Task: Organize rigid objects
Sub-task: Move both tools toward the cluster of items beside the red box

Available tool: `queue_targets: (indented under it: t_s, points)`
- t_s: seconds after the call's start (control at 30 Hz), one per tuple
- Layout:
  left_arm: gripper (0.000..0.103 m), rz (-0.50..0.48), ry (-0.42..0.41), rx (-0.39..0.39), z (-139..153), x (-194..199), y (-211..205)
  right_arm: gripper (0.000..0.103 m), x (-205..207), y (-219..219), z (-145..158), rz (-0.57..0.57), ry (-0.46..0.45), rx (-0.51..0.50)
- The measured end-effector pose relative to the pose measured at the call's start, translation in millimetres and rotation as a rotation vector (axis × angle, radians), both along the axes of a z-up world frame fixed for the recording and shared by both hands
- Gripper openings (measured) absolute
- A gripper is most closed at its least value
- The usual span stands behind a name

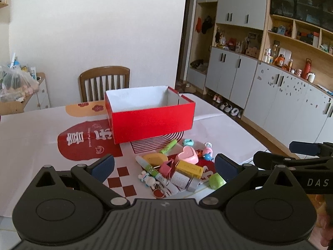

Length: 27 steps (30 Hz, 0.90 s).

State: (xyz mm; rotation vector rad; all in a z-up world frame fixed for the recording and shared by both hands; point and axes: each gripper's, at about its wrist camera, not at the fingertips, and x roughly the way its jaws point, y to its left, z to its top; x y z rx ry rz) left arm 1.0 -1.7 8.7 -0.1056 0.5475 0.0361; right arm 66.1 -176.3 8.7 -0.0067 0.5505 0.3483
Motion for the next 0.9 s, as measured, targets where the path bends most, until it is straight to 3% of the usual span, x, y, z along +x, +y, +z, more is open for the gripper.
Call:
queue_targets:
  t_s: [0.9]
  points:
    - [0.103, -0.008, -0.076, 0.034, 11, -3, -13, 0.102, -5, -9, 9, 0.007, -0.08, 0.009]
